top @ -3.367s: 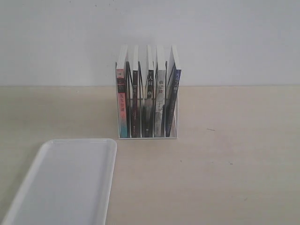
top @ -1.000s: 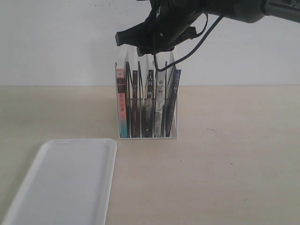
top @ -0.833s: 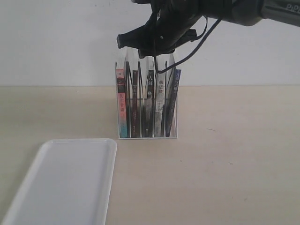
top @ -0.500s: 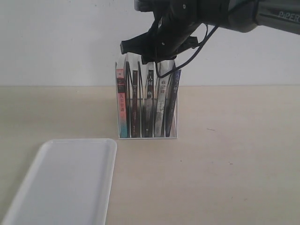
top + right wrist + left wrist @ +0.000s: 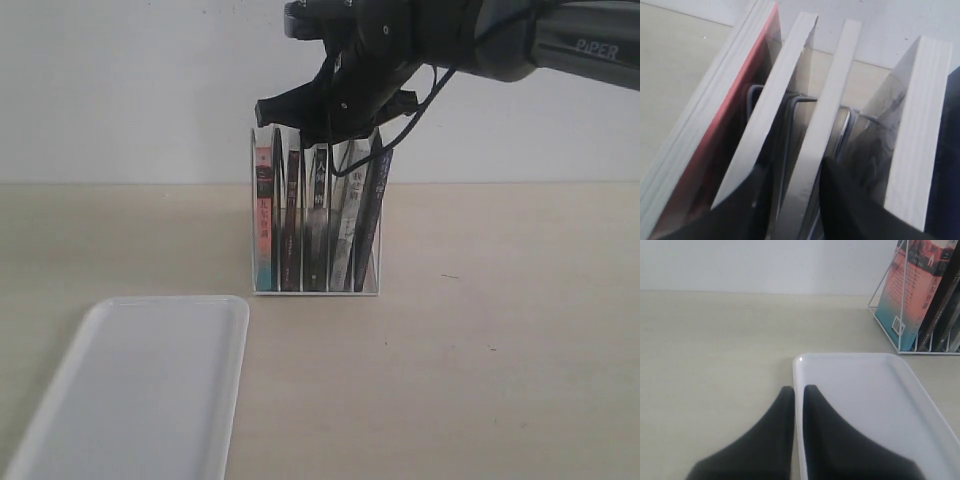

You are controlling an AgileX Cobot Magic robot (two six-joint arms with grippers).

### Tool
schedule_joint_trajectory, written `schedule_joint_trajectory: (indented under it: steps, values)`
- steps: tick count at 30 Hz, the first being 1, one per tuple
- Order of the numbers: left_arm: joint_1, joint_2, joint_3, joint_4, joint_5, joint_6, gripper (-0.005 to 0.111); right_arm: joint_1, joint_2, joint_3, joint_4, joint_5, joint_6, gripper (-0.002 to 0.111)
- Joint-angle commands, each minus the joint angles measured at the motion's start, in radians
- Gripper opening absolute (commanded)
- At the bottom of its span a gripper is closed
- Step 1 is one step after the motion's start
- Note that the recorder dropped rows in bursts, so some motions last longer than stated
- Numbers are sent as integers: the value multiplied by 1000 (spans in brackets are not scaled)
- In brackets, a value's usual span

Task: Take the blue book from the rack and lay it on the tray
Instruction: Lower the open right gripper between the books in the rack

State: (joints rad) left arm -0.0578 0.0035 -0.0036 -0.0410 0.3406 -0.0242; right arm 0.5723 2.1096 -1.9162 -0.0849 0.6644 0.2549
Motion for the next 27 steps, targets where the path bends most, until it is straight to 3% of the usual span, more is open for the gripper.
schedule_joint_trajectory:
  steps: [1, 4, 27]
  values:
    - [4, -4, 4, 1, -4, -9, 6, 6, 17, -3, 1, 23, 6, 13]
    - [4, -4, 4, 1, -4, -9, 6, 16, 17, -3, -3, 16, 4, 0]
    - [4, -4, 4, 1, -4, -9, 6, 46, 15, -142, -32, 99, 84, 0]
